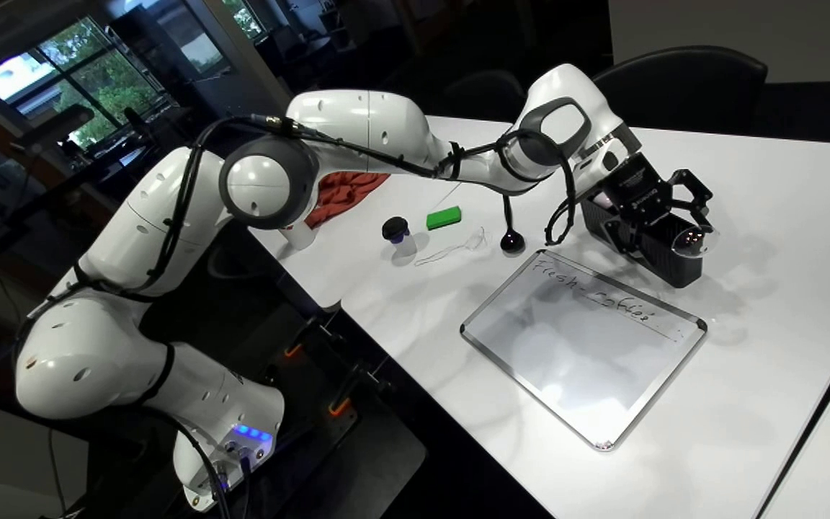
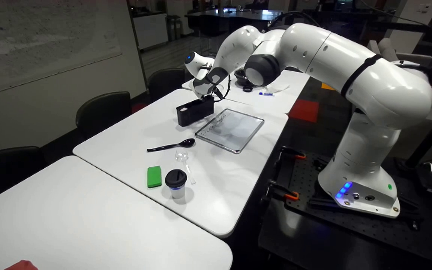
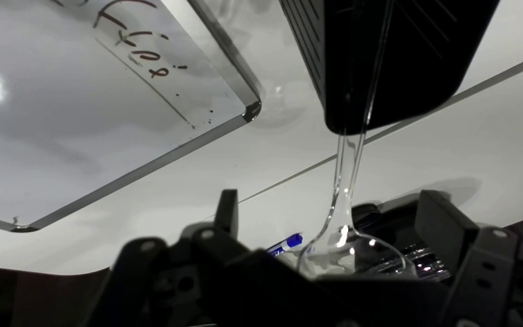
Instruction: Remove the ladle from the rack and put it on the table
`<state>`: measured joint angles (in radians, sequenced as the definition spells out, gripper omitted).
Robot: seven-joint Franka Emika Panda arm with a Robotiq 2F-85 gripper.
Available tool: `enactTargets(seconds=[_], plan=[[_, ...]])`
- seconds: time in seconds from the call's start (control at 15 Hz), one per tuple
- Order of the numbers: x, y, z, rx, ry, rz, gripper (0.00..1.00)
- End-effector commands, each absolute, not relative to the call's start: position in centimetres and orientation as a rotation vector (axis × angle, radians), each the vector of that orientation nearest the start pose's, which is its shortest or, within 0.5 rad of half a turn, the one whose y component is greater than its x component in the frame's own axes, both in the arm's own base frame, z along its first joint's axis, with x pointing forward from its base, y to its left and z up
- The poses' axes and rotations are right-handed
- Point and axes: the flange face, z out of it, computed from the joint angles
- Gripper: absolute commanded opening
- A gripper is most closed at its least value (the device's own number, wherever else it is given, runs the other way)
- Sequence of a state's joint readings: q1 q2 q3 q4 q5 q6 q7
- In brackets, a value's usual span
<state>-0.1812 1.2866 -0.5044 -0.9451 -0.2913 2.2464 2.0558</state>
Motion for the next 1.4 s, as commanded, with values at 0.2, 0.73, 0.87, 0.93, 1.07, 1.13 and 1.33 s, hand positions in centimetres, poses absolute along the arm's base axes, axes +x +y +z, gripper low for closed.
enactTargets(seconds=[0.2,0.73,0.87,0.93,1.07,1.13,1.33], plan=[[70.6,-37.3,12.0,-1.539,3.112,-0.988,0.66],[71.1,-37.2,12.4,-1.528,3.102,-1.022,0.05],[71.2,-37.2,12.8,-1.521,3.101,-1.029,0.0],[71.3,-37.2,13.3,-1.517,3.098,-1.03,0.02],[71.5,-37.2,14.5,-1.506,3.097,-1.035,0.03],[71.6,-37.3,15.0,-1.509,3.088,-1.035,0.03],[71.7,-37.8,17.8,-1.495,3.081,-1.049,0.03]])
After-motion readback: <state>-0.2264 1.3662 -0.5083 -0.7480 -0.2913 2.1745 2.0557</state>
